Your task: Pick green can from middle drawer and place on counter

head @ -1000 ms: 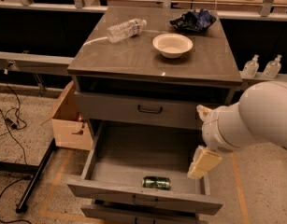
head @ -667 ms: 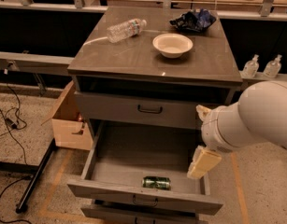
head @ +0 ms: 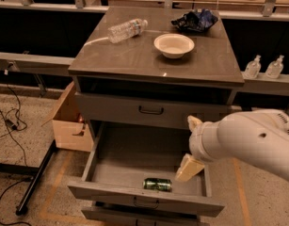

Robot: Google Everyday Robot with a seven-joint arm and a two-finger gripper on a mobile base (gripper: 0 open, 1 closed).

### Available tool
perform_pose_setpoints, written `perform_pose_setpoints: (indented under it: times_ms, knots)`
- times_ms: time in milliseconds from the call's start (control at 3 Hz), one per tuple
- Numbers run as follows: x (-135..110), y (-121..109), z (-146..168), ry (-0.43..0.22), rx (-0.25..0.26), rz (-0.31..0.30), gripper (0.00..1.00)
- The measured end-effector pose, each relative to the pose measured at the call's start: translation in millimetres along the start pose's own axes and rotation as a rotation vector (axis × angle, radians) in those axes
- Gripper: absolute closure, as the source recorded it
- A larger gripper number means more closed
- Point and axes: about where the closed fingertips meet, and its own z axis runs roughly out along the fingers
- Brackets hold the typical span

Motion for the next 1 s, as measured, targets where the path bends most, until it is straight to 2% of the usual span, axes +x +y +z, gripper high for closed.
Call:
perform_pose_setpoints:
  times_ms: [333, 1000]
  knots:
    - [3, 3, 47, -0.012, 0.006, 0.012, 0.0]
    - [3, 16, 109, -0.036, -0.006, 0.001, 0.0]
